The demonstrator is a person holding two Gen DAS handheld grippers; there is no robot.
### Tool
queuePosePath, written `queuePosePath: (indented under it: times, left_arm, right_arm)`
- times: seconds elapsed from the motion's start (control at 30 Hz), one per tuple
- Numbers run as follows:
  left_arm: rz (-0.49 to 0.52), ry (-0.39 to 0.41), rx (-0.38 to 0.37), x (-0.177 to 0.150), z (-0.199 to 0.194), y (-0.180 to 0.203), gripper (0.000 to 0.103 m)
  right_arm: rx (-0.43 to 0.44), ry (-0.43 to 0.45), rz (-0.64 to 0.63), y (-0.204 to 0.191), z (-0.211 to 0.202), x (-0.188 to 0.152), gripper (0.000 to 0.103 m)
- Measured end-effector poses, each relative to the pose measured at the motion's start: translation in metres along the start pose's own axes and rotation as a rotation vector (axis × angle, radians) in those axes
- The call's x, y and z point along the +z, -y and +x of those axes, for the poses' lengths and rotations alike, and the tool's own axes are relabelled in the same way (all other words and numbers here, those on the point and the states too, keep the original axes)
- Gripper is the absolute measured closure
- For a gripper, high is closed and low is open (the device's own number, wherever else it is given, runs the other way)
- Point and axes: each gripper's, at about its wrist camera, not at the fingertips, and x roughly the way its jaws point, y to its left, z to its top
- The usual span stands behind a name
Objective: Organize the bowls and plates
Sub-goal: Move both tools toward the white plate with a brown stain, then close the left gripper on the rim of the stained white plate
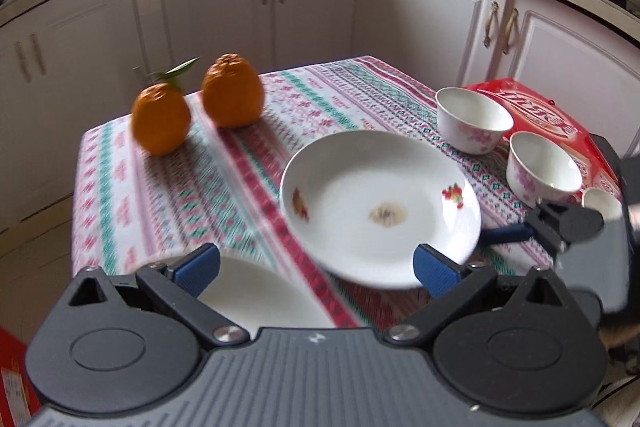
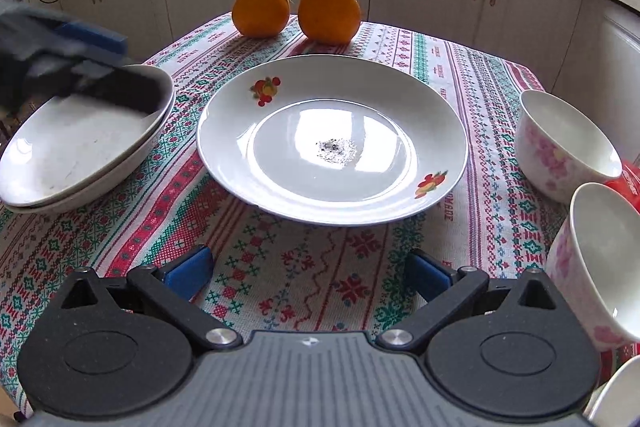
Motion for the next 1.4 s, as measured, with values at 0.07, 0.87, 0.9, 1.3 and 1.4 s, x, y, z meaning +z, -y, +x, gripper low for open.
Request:
queuePosePath:
  times: [0.07,0.87,0.9,1.3,1.4]
  left_arm:
    - [0.025,-0.017,-0.039,0.014,0.013,-0.002,0.001]
    - [0.147,-0.306,-0.206,0.073,0.137,-0.011,0.014]
    - [0.15,-0.31,-0.214,0.074,0.139,-0.011,0.014]
    - [0.172,-0.351,-0.256,0.082,0.154,-0.01,0.027]
    - [0.177,-0.357,-0.261,0.084,0.155,-0.01,0.028]
  right_arm:
    - [0.008,0.005,-0.009,0.001,-0.001,-0.001,0.0]
    - [0.028,0.036,-0.019,0.013,0.011,0.007,0.0]
    - [0.027,0.038,-0.021,0.013,0.012,0.007,0.001]
    - [0.024,0.041,-0.007,0.019,0.015,0.011,0.007]
    - [0.029,0.042,-0.006,0.02,0.016,0.012,0.007]
